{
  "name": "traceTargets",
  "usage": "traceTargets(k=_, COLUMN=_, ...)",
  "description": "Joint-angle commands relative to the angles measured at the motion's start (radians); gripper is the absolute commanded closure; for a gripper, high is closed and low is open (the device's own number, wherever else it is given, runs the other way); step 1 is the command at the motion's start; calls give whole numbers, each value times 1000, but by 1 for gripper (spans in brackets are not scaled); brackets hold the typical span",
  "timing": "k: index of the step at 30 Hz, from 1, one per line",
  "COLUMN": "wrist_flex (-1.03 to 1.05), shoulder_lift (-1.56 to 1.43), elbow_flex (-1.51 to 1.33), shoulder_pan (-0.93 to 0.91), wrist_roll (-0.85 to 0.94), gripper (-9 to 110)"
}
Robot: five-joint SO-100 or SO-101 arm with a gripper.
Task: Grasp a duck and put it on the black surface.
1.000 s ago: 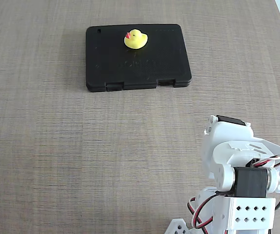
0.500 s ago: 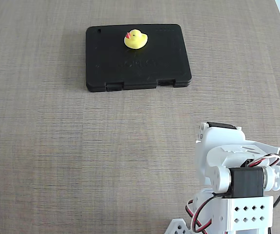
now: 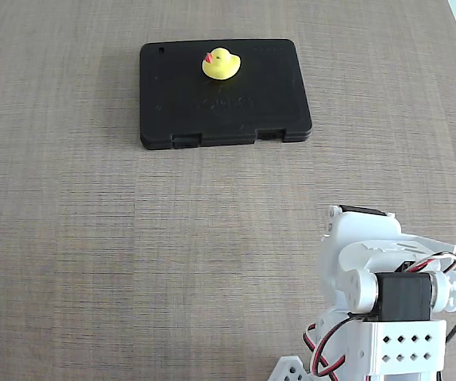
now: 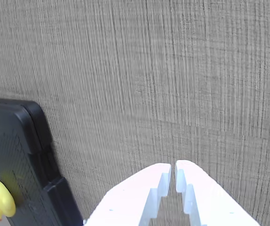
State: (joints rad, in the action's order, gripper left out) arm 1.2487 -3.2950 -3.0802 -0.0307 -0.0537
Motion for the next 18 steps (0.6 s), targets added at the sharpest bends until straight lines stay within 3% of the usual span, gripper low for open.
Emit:
traceTargets(k=1, wrist_flex=5, shoulder_lift=-67, elbow_flex=25, shoulder_pan=-38, wrist_roll=-6, gripper=102)
traceTargets(k=18, wrist_flex=5, shoulder_lift=-67, elbow_flex=25, shoulder_pan=-51, wrist_roll=-6, gripper=102)
